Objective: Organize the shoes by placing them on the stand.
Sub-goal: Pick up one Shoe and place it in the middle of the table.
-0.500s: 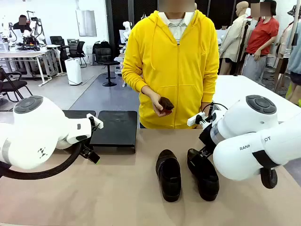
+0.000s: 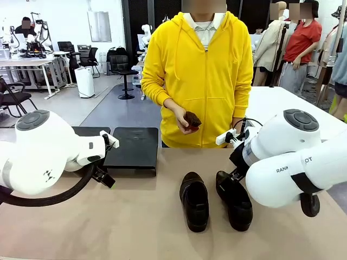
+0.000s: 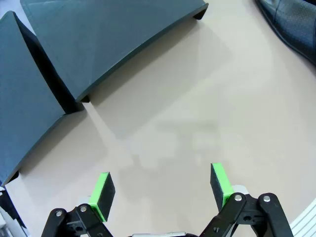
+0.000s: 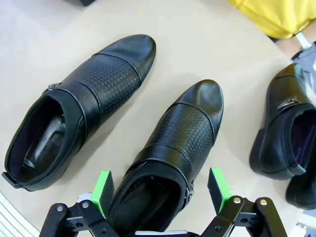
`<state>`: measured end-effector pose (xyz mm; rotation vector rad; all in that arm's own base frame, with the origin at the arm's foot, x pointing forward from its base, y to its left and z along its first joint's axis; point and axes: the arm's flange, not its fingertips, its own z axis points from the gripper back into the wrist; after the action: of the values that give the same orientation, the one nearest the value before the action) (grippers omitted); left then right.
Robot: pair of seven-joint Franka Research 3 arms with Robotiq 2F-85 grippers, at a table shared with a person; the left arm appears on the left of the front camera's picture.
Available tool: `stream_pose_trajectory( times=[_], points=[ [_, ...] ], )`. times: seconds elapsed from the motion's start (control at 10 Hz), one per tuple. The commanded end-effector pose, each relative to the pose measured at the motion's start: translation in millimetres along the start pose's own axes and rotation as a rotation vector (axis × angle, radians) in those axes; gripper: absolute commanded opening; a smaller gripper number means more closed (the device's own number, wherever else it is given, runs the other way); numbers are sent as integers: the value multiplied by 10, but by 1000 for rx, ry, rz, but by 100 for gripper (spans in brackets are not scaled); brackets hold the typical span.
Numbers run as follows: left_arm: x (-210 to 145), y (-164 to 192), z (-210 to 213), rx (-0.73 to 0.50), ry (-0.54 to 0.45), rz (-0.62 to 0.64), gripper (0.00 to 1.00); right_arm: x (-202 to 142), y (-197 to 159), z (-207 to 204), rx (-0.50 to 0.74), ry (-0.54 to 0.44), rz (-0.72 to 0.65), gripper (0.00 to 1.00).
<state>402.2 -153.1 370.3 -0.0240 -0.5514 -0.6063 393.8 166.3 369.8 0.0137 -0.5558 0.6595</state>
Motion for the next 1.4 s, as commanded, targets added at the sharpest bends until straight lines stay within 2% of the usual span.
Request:
stream_pose_trajectory(
  times=[0.0, 0.9, 1.0, 1.1, 1.2, 1.3],
  points=[
    [-1, 4, 0, 0, 0, 1, 100, 14, 6, 4, 3, -16, -2, 100],
    [0, 0, 0, 0, 0, 0, 100, 0, 0, 0, 0, 0, 0, 100],
    [100, -2, 333, -43, -47, 9, 100, 90, -41, 271, 1, 38, -39, 100],
    [166, -64, 658, -126, -30, 42, 100, 117, -116, 601, 67, 43, -67, 100],
    [161, -113, 983, -78, 15, 76, 100, 134, -131, 974, 66, 73, -154, 100],
    [28, -121, 1376, -153, 31, 4, 100, 67, -91, 1392, 83, 71, -208, 100]
  ],
)
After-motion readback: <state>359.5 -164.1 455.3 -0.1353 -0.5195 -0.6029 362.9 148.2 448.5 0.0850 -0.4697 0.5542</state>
